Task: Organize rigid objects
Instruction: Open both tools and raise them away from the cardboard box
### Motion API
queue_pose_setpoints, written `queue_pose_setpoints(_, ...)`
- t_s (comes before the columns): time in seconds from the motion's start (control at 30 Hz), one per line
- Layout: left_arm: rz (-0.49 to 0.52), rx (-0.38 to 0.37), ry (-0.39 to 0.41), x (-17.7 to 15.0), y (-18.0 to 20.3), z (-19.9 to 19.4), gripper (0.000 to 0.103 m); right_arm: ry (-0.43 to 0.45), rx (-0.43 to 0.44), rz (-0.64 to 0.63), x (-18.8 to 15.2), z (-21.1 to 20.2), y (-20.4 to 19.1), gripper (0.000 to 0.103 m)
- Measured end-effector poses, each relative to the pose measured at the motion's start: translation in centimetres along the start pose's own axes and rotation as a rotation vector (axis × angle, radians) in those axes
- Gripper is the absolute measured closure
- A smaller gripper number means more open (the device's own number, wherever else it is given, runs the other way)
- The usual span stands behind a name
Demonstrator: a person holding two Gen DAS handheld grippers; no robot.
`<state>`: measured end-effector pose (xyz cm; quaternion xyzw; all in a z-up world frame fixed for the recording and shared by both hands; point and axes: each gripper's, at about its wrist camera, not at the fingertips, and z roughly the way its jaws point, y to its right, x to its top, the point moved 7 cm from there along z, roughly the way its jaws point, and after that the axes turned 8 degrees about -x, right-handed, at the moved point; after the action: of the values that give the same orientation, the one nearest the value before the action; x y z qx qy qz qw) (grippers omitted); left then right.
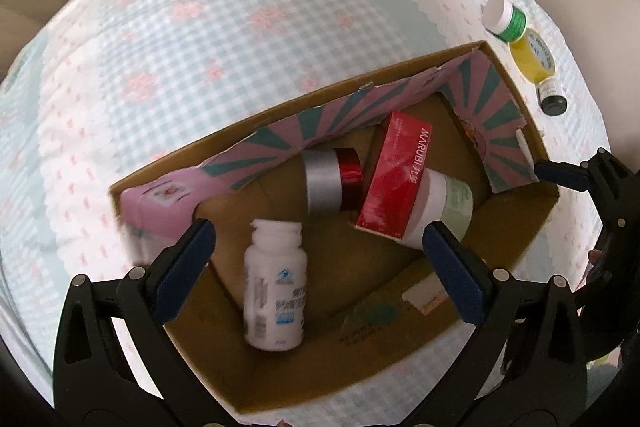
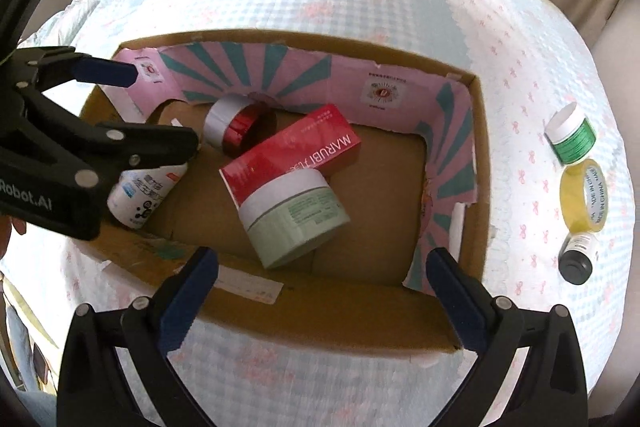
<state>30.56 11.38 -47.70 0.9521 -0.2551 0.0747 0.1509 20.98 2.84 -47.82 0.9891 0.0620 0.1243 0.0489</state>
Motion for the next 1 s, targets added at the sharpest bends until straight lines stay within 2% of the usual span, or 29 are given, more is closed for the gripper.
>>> queue_pose_setpoints(0.2,-0.038,0.048,0.049,-1.4,-0.4,-4.1,0.0,0.012,-0.014,-0.009,0.0,-2.8,0.3,0.0)
queue_pose_setpoints(0.43,-0.122,0.072,0.163,-3.8,0.0,-11.3,0.0,0.09,-0.036,0.0,1.0,-9.5,0.9,0.0)
queue_pose_setpoints(0.6,-0.129,0.082,0.225,-5.1,2.3,-15.4,0.0,0.092,-0.067,-0.014,0.2,-13.3,1.7,0.0)
queue_pose_setpoints(0.83,-0.134,0.076,0.323,-6.1,6.5,-19.8,0.0,0.136,-0.073,0.097,-2.1,-19.0,4.7,0.0)
queue_pose_setpoints(1.0,-0.148,0.056,0.368,-5.6,10.4,-21.4,0.0,0.18,-0.09,0.171,-3.6,-21.6,8.8,0.0)
